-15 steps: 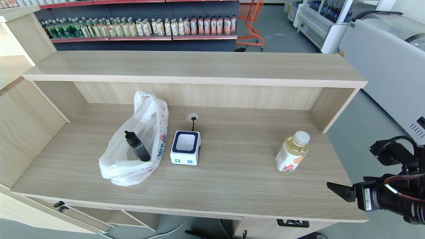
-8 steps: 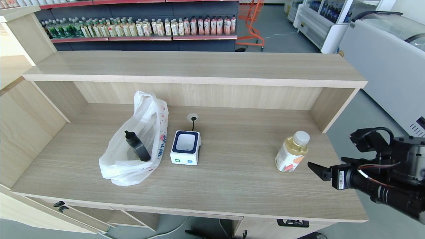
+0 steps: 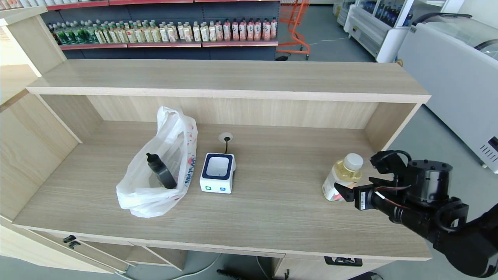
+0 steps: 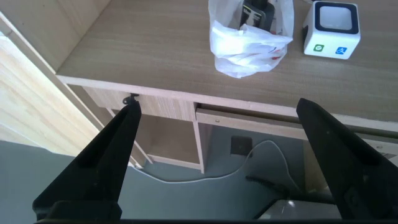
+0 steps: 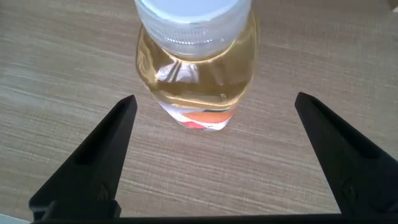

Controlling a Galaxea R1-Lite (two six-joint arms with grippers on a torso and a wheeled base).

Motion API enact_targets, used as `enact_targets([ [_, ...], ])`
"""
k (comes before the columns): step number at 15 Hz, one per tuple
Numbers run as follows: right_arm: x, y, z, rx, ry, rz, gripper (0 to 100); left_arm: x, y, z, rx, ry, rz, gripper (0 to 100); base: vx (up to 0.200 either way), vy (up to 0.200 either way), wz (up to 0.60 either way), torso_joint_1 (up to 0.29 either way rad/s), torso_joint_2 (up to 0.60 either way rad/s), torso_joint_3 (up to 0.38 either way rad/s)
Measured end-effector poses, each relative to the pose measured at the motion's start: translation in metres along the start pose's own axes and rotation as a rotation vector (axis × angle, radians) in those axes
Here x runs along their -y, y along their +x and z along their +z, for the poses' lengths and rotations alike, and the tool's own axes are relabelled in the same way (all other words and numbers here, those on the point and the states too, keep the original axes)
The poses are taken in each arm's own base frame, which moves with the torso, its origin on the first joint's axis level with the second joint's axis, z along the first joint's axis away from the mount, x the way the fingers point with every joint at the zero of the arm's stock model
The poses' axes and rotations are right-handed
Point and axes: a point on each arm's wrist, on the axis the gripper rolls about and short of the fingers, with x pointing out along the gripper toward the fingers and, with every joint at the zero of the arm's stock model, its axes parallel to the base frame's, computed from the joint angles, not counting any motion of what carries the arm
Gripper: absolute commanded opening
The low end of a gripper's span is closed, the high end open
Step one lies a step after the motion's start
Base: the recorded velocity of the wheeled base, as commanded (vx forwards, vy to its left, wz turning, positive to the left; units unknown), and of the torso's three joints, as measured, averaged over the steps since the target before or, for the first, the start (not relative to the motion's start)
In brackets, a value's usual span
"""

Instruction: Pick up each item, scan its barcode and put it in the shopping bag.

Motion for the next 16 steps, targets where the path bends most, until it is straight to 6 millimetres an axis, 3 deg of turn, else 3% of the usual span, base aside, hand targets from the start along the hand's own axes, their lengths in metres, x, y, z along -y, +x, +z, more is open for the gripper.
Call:
enact_targets([
  [4,-0.021,0.028,0.003,0.033,-0.010,0.057,100,0.000,0.000,0.000,0.000,0.000,0.000,100,0.000,0.000,0.00,0.000,0.00,0.000],
  [10,-0.032,0.050,-0.006,0.057,-0.033,0.078,100,0.000,0.000,0.000,0.000,0.000,0.000,100,0.000,0.000,0.00,0.000,0.00,0.000],
  [11,-0.033,0.054,-0.006,0.062,-0.038,0.078,0,0.000,0.000,0.000,0.000,0.000,0.000,100,0.000,0.000,0.00,0.000,0.00,0.000],
  [16,-0.036,0.072,0.001,0.104,-0.053,0.079,0,0.000,0.000,0.000,0.000,0.000,0.000,100,0.000,0.000,0.00,0.000,0.00,0.000],
])
